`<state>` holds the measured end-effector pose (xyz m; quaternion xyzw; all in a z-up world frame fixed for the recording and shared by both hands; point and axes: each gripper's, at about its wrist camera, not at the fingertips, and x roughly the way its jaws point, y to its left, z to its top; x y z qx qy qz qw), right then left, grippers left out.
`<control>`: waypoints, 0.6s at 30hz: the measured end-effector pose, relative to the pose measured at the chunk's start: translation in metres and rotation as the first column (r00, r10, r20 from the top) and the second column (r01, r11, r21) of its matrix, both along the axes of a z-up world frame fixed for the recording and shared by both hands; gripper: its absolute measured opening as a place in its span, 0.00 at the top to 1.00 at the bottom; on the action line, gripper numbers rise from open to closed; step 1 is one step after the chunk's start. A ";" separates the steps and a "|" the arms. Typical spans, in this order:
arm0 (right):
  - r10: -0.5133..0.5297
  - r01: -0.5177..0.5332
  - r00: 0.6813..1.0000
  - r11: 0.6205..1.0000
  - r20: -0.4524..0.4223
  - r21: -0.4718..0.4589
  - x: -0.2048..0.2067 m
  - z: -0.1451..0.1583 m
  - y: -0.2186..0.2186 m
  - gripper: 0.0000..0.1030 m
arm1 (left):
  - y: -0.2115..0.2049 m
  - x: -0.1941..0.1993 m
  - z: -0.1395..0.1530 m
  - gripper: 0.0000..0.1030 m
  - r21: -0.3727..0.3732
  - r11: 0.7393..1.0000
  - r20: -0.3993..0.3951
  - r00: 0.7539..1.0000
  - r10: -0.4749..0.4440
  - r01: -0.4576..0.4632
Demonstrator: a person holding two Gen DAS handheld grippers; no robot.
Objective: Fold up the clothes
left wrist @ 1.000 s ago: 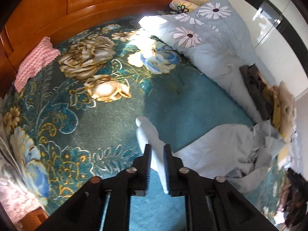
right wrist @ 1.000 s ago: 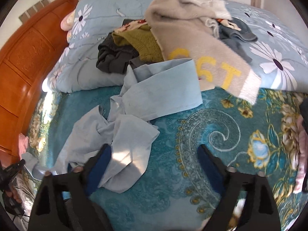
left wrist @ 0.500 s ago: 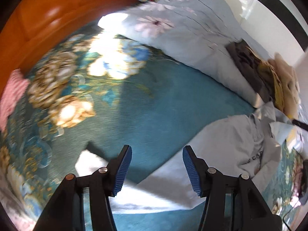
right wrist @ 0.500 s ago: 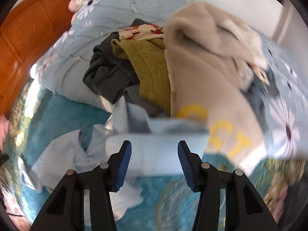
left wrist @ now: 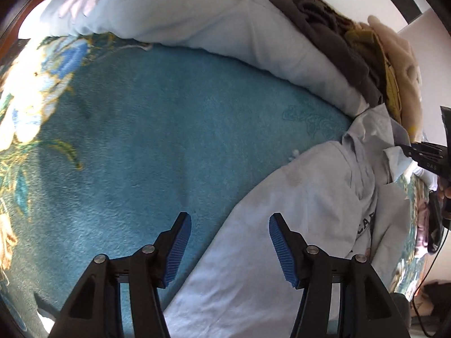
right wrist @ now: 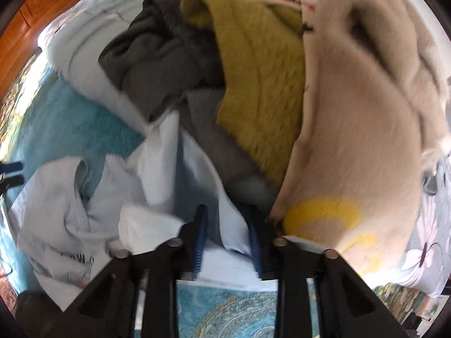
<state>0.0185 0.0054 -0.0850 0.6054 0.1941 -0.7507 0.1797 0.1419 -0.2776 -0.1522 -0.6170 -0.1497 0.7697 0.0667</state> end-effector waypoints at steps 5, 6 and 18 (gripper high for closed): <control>-0.005 0.005 1.000 1.000 -0.021 -0.002 0.026 0.001 0.013 0.91 | 0.015 0.000 -0.009 0.40 -0.035 0.998 0.017 0.998 -0.058 0.058; -0.020 0.020 0.999 1.000 -0.036 -0.009 0.031 0.003 0.017 0.91 | 0.017 0.001 -0.009 0.40 -0.047 0.997 0.015 0.998 -0.058 0.059; -0.309 0.279 0.927 0.947 -0.212 -0.162 0.083 0.065 0.078 0.93 | 0.033 0.018 -0.002 0.96 -0.176 0.984 0.040 0.999 0.021 -0.014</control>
